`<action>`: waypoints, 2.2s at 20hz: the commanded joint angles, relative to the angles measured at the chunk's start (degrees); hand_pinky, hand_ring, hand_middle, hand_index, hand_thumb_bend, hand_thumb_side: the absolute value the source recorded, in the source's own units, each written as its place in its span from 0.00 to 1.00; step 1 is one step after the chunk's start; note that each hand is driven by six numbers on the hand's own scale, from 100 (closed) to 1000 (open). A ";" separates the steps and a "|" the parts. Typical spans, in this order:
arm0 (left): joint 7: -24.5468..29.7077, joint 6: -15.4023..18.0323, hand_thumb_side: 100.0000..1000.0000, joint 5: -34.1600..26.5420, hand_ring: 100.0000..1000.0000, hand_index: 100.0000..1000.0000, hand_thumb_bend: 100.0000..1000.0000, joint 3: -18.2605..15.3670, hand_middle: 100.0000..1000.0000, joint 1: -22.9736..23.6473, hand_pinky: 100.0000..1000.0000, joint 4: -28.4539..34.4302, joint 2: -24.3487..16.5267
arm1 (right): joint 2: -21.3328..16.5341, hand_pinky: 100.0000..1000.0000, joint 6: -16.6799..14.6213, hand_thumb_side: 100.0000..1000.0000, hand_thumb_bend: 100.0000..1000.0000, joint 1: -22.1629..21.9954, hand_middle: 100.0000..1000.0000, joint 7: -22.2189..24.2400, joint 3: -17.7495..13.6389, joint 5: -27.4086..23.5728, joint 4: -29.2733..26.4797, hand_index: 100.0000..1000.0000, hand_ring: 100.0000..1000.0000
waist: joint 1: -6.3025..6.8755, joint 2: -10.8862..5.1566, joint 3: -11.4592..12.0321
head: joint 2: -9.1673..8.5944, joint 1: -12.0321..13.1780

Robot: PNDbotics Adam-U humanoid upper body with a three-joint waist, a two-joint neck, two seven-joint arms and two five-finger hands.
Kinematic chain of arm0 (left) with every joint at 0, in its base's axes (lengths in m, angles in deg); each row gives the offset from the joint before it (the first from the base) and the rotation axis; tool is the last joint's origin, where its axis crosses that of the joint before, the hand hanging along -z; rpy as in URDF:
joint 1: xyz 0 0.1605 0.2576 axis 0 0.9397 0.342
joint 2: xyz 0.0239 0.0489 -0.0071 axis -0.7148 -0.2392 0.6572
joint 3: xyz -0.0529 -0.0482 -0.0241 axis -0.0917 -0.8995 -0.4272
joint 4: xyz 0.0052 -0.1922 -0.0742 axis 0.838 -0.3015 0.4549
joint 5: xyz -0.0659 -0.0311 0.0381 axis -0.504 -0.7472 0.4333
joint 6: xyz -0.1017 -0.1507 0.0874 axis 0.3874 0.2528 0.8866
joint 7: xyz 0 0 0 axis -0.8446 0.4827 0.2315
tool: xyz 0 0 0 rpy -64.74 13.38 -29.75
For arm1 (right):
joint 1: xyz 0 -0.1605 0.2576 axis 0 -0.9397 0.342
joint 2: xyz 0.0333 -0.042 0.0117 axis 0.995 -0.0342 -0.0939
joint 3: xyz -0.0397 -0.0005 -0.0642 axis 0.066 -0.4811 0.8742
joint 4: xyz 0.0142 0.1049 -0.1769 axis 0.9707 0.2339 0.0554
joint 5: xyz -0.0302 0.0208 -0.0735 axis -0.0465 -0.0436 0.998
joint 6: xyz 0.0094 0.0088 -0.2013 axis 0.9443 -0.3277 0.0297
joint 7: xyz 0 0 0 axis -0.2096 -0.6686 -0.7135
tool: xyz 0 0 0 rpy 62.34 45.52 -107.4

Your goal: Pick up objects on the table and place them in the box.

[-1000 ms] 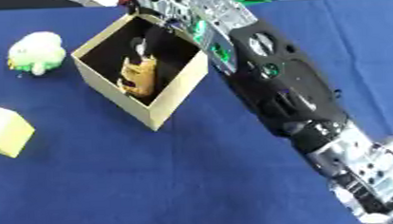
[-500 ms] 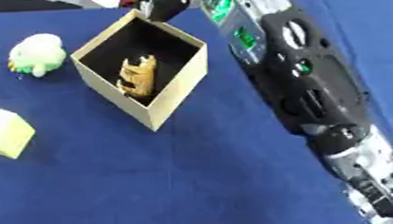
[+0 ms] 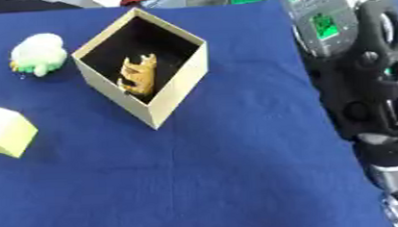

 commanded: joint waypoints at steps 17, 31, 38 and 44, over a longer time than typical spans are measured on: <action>38.72 3.52 0.71 13.47 0.84 0.92 0.49 3.33 0.82 -7.55 0.82 -7.40 -21.58 | -4.26 0.90 0.47 0.63 0.00 -7.93 0.73 -16.56 -7.49 -12.06 -9.88 0.92 0.96 | 0.31 -2.18 -1.92 | 1.87 0.06; 54.98 9.27 0.76 19.30 0.87 0.96 0.88 10.22 0.84 -16.82 0.85 -19.47 -24.86 | -3.17 0.90 0.78 0.63 0.00 -8.45 0.73 -16.63 -7.51 -12.11 -10.89 0.92 0.96 | 0.46 -2.61 -2.02 | 1.60 0.38; 60.49 10.93 0.69 20.86 0.88 0.97 0.85 12.63 0.85 -20.07 0.86 -22.75 -24.42 | -2.70 0.91 0.91 0.64 0.00 -8.49 0.73 -16.20 -7.39 -12.21 -10.89 0.91 0.96 | 0.55 -2.54 -2.08 | 1.45 1.69; 62.73 11.58 0.71 21.21 0.88 0.96 0.82 14.18 0.85 -22.20 0.86 -24.74 -23.08 | -2.16 0.91 0.96 0.64 0.00 -8.49 0.73 -15.90 -7.43 -12.16 -11.16 0.91 0.96 | 0.60 -2.35 -2.09 | 1.21 4.87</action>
